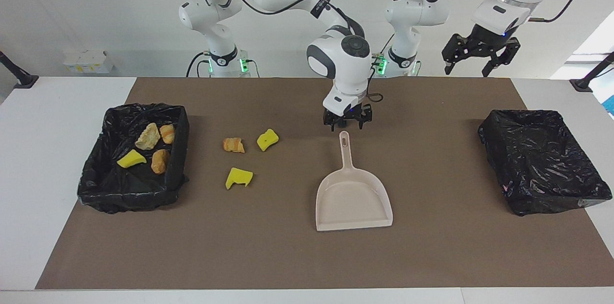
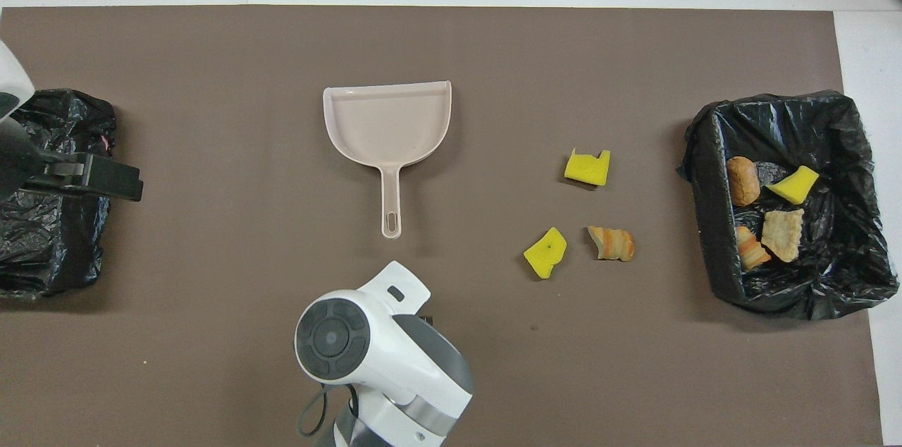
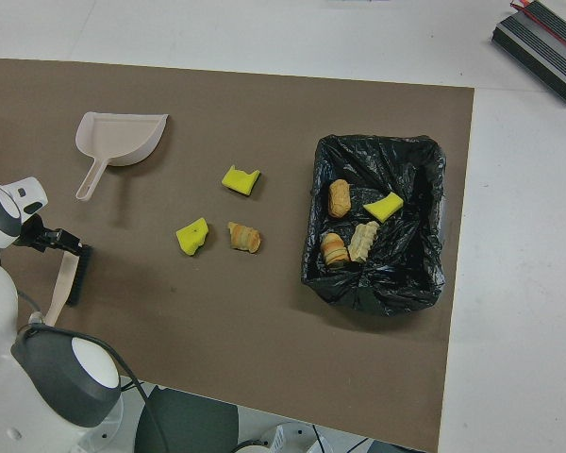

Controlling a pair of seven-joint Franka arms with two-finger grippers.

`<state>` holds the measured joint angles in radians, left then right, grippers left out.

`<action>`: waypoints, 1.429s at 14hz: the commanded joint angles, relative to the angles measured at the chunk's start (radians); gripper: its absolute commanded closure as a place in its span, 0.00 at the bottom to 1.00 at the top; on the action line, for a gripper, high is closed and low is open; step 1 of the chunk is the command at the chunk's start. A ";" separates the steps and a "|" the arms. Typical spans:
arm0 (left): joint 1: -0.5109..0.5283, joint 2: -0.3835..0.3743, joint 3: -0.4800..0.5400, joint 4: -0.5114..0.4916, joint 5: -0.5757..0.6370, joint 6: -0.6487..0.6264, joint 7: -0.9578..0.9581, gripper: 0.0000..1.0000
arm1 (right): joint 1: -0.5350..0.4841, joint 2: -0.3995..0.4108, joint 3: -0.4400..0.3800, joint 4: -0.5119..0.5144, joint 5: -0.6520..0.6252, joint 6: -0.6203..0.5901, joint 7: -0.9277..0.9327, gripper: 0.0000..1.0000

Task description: Sweep and dump trash in bin

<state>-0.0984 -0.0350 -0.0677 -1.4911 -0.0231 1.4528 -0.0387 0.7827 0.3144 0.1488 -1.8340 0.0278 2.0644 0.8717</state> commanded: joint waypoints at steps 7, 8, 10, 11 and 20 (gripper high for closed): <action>0.009 0.006 -0.006 0.023 0.012 -0.025 0.010 0.00 | 0.102 -0.233 -0.003 -0.396 0.302 0.134 -0.046 0.02; 0.009 0.006 -0.006 0.023 0.011 -0.023 0.010 0.00 | 0.102 -0.232 -0.003 -0.396 0.307 0.140 -0.048 0.09; 0.009 0.006 -0.006 0.023 0.011 -0.023 0.010 0.00 | 0.105 -0.232 -0.003 -0.395 0.307 0.140 -0.050 0.23; 0.009 0.006 -0.006 0.023 0.012 -0.023 0.010 0.00 | 0.104 -0.229 -0.003 -0.393 0.307 0.143 -0.053 0.31; 0.009 0.006 -0.006 0.023 0.012 -0.023 0.010 0.00 | 0.000 -0.305 -0.015 -0.314 0.281 -0.060 -0.060 1.00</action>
<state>-0.0983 -0.0350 -0.0677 -1.4911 -0.0231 1.4528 -0.0387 0.8509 0.0911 0.1316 -2.1502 0.3013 2.0893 0.8330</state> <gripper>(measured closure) 0.000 0.740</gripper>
